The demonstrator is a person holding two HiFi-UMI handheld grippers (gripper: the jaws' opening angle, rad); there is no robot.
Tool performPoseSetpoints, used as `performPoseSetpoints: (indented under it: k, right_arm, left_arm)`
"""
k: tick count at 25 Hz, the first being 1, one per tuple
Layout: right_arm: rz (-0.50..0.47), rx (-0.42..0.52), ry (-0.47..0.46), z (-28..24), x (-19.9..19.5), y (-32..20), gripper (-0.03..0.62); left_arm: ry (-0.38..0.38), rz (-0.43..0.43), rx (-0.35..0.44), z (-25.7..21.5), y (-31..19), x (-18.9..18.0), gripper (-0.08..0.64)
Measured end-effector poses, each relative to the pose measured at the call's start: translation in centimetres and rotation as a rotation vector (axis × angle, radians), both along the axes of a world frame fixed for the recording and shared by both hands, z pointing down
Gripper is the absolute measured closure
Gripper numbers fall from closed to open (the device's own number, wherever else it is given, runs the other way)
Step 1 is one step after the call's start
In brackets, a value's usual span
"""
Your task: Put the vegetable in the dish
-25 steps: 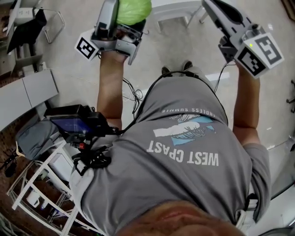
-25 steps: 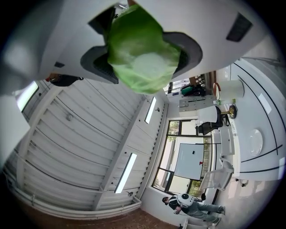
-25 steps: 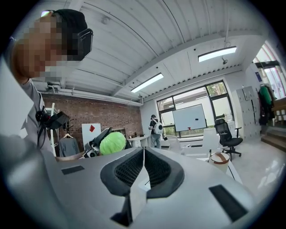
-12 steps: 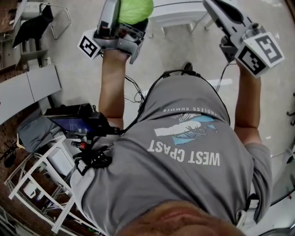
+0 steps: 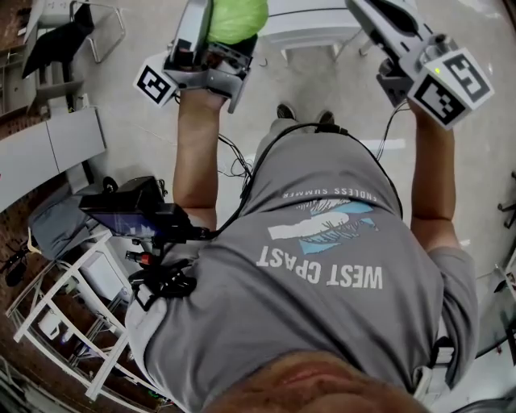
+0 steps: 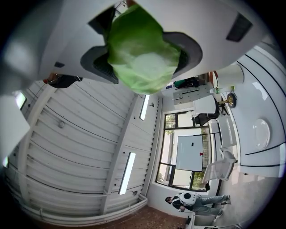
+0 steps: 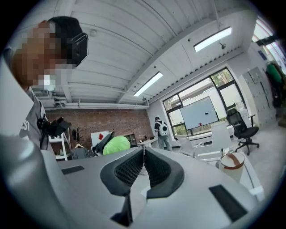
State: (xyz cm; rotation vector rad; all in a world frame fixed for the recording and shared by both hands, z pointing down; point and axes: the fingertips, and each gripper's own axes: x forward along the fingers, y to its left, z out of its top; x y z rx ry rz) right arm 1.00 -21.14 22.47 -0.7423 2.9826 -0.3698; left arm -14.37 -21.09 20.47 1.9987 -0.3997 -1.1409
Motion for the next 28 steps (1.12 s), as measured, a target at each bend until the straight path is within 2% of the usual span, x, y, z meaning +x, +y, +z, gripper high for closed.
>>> performPoseSetpoints:
  k: [2,4,5,7,9,10,12,15,20,24,28]
  right_arm:
    - [-0.027,-0.037,-0.058,-0.6,-0.2,0.3,0.583]
    - [-0.076,-0.112,-0.189,-1.4,0.5,0.8,0.583]
    - [-0.127,-0.169,-0.307,-2.0,1.1,1.3,0.583]
    - [-0.28,-0.282,-0.599,-3.9,2.3,2.4,0.583]
    - [-0.422,-0.344,-0.828,-5.8,2.6,1.8,0.583]
    - [-0.469,-0.35,-0.888,-6.3,1.9,0.6,0.583]
    - [-0.524,-0.343,-0.933,-6.9,0.0,-2.1,0.583]
    - [-0.516,-0.314,-0.888,-7.1,-1.5,-3.1,0.583]
    - [-0.29,-0.149,-0.542,-5.1,-3.4,-2.7,0.583]
    - [-0.167,-0.15,-0.394,-3.7,-3.6,-3.6,0.583]
    - [0.052,-0.012,-0.076,-1.4,-2.8,-7.4,0.583]
  left_arm:
    - [0.004,0.008,-0.002,0.2,0.1,0.2,0.249]
    - [0.005,0.02,-0.004,0.4,0.3,0.6,0.249]
    - [0.002,0.026,-0.005,0.4,0.5,0.9,0.249]
    - [0.004,0.038,0.0,0.4,0.8,0.9,0.249]
    - [0.014,0.046,0.006,0.5,-0.5,-0.2,0.249]
    - [0.017,0.048,0.009,0.6,-1.9,-1.2,0.249]
    - [0.02,0.05,0.012,0.9,-5.1,-3.6,0.249]
    - [0.031,0.055,0.017,0.9,-6.8,-4.6,0.249]
    - [0.021,0.086,0.02,0.9,-6.5,-3.8,0.249]
    - [0.014,0.096,0.006,0.8,-6.6,-2.9,0.249]
    - [-0.019,0.093,0.003,1.0,-9.1,-1.6,0.249]
